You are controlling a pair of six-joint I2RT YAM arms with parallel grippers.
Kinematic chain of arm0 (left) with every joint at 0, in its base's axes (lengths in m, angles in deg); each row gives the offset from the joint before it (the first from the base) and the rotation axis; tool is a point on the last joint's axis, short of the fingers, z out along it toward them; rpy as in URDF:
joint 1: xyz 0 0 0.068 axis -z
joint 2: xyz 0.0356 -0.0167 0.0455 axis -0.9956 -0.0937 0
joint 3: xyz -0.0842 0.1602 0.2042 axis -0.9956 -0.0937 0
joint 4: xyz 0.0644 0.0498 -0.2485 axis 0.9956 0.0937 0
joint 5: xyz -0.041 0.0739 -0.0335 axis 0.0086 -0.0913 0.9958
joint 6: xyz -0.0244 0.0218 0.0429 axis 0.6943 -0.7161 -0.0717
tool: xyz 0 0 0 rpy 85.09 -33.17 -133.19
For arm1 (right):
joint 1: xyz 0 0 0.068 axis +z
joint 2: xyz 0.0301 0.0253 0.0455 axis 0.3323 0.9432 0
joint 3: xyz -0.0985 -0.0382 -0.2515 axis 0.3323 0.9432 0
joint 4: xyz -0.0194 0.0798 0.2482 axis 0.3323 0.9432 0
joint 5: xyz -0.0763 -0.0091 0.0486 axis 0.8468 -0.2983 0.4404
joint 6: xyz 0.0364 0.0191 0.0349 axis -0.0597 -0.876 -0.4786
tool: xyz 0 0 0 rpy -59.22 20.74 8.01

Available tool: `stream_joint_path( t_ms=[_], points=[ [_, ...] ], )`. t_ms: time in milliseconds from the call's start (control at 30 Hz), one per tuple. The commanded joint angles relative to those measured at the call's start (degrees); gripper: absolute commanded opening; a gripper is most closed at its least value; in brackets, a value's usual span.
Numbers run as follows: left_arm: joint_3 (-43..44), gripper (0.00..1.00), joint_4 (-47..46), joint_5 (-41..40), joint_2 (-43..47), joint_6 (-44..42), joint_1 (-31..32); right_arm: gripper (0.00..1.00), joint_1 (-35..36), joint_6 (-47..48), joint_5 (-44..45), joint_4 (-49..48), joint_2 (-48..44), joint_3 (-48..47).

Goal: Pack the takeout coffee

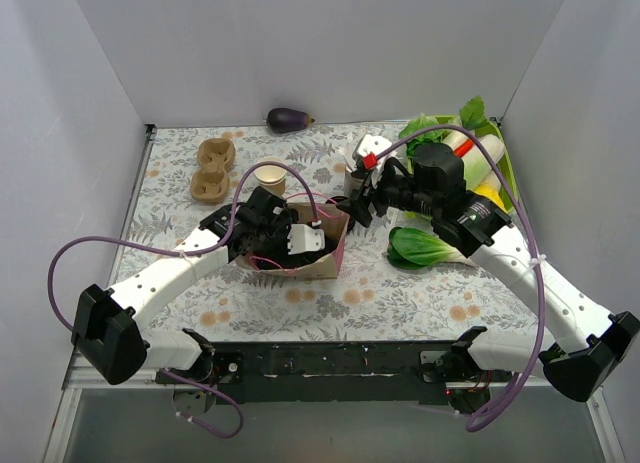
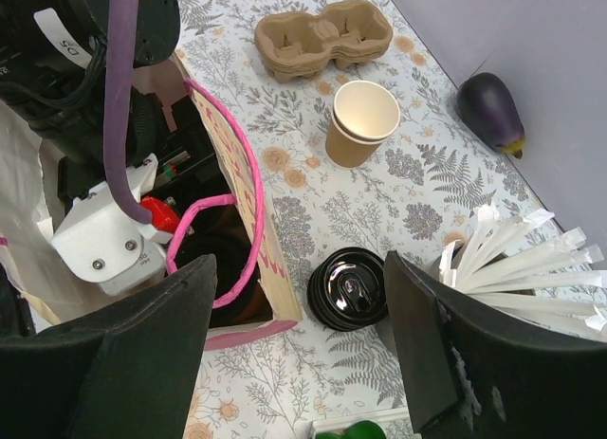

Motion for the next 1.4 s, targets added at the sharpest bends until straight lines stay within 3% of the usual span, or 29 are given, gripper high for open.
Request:
stream_joint_path(
  t_ms=[0, 433, 500, 667, 867, 933, 1067, 1167, 1233, 1367],
  points=[
    [-1.19, 0.0, -1.31, 0.24, -0.64, 1.15, -0.53, 0.78, -0.56, -0.19, -1.35, -0.49, 0.39, -3.36],
    [0.48, 0.0, 0.71, -0.72, -1.87, 3.6, -0.62, 0.78, -0.83, -0.63, -1.79, -0.13, 0.65, -3.89],
    [0.65, 0.05, 1.59, -0.38, -2.4, 3.78, -0.62, 0.78, -0.83, -0.71, -1.79, -0.14, 0.65, -3.89],
    [0.3, 0.0, 1.33, 0.07, -3.63, 4.49, -0.71, 0.78, -0.92, -1.15, -1.53, 0.04, 0.21, -3.98],
    [0.83, 0.01, 1.68, 0.07, -3.46, 4.57, -0.71, 0.78, -0.83, -1.33, -1.0, 1.09, -0.32, -4.41],
    [1.53, 0.07, 1.94, -0.11, -2.76, 4.92, -0.71, 0.78, -0.83, -1.24, -0.91, 1.18, -0.41, -4.5],
    [3.29, 0.51, 2.56, -0.99, -1.35, 5.63, -0.71, 0.78, -0.83, -1.33, -0.83, 1.09, -0.49, -4.68],
    [4.87, 0.66, 2.91, -1.69, -0.47, 6.59, -0.71, 0.78, -0.83, -1.33, -0.74, 1.01, -0.41, -4.77],
    [5.84, 0.72, 2.74, -2.3, -0.2, 7.64, -0.71, 0.78, -0.83, -1.33, -0.74, 1.27, -0.14, -5.29],
    [7.42, 0.76, 3.78, -2.22, -0.2, 8.18, -0.71, 0.79, -0.83, -1.51, -0.48, 1.27, -0.05, -5.82]
  ],
)
